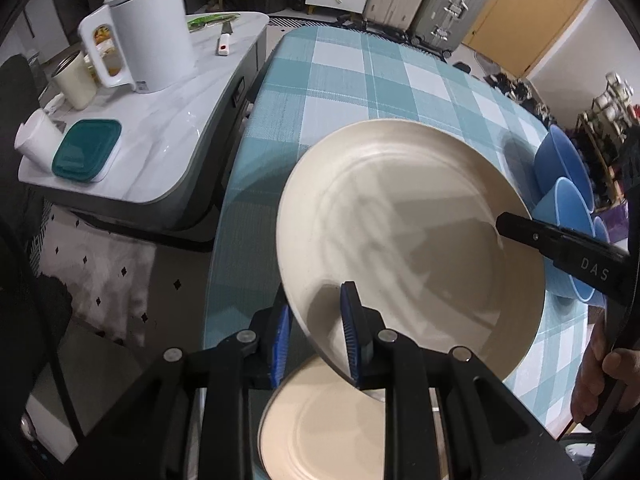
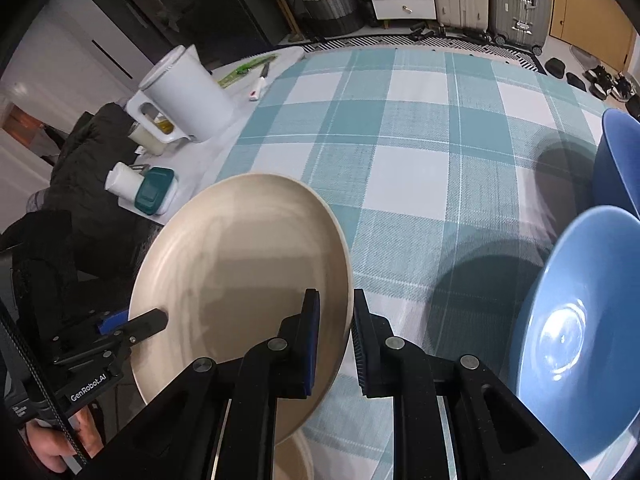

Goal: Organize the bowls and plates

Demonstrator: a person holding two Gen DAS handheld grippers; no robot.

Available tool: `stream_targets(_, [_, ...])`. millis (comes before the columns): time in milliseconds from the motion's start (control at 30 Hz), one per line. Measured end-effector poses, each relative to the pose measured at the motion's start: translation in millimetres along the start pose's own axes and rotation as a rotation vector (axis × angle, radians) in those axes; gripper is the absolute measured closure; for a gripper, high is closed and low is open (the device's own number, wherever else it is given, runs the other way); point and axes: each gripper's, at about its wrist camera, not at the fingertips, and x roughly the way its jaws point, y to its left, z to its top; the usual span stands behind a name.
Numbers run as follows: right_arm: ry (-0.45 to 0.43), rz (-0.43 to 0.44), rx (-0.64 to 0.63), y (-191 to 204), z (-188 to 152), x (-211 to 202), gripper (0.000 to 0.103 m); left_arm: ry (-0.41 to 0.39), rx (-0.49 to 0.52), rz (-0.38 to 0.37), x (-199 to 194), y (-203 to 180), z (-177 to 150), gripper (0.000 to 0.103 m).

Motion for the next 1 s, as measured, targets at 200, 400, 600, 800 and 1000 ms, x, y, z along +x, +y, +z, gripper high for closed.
stream_targets(200, [-0.027,0.005,-0.017,9,-19,-17,0.086,-0.032,-0.011,0.003,-14,-1,-23,0.081])
stream_targets(400, [-0.045,0.015,-0.039,21,-48,-29,0.086,-0.069,-0.022,0.022,-29,-1,-51,0.081])
stream_targets(600, [-0.055,0.038,-0.059,30,-85,-35,0.086,-0.115,0.019,0.077,-47,-3,-88,0.081])
stream_targets(800, [-0.03,0.056,-0.058,30,-117,-26,0.086,-0.132,0.036,0.111,-49,-3,-119,0.081])
stream_targets(1000, [-0.035,0.053,-0.061,30,-139,-15,0.086,-0.137,0.056,0.135,-44,-3,-145,0.081])
